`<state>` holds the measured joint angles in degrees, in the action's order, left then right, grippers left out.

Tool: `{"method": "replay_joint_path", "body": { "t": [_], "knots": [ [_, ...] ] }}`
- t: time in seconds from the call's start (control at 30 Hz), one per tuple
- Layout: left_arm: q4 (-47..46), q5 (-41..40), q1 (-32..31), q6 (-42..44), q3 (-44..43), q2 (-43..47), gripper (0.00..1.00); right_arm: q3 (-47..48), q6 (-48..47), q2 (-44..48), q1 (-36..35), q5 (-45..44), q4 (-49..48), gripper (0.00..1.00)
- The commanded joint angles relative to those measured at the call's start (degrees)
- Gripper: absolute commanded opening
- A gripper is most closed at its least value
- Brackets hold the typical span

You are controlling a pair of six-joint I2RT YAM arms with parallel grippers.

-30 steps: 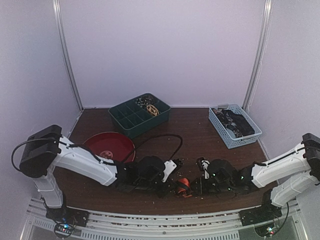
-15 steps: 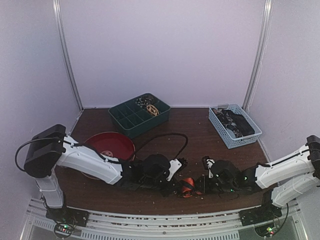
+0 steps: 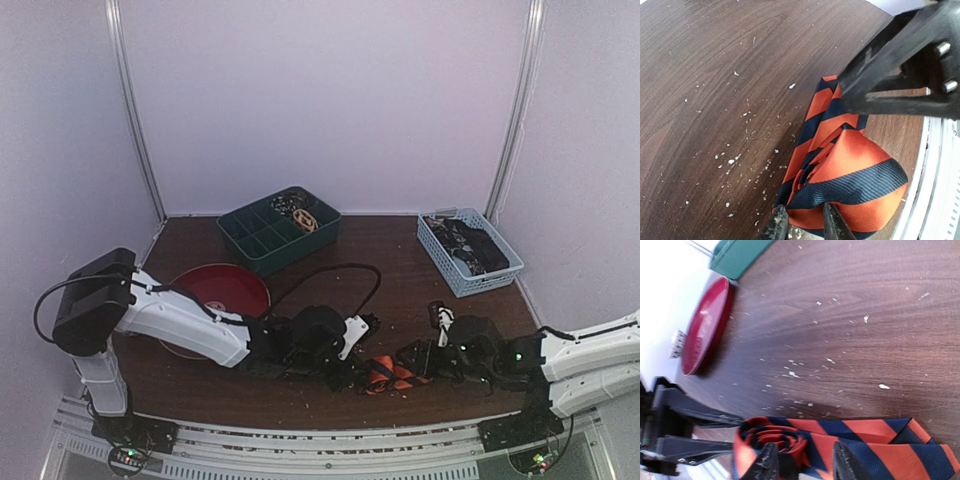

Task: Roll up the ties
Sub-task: Roll the tie at the center of the board.

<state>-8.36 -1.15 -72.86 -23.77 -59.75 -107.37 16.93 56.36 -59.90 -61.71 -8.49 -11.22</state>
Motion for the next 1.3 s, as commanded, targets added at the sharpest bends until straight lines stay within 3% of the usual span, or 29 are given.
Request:
{"method": "replay_joint_path", "body": {
  "t": [0.0,0.13,0.23,1.0,1.27],
  "knots": [
    [0.01,0.58,-0.27,0.92,-1.17,-0.83,0.26,-2.80,4.82,5.56,-0.25,2.60,-3.11,0.46],
    [-0.25,0.77,-0.27,0.92,-1.16,-0.77,0.26,-3.66,7.74,5.85,-0.52,5.91,-6.90,0.60],
    [-0.26,0.79,-0.28,1.00,-1.26,-0.82,0.26,-3.36,9.04,3.33,-0.94,7.29,-7.98,0.63],
    [-1.72,0.72,-0.35,0.13,0.56,0.40,0.27,-4.09,11.63,-13.57,-1.76,15.46,-28.89,0.55],
    [-2.70,1.17,-0.34,-0.69,0.91,0.10,0.27,-5.08,7.64,-12.83,-1.57,9.25,-21.45,0.45]
  ]
}}
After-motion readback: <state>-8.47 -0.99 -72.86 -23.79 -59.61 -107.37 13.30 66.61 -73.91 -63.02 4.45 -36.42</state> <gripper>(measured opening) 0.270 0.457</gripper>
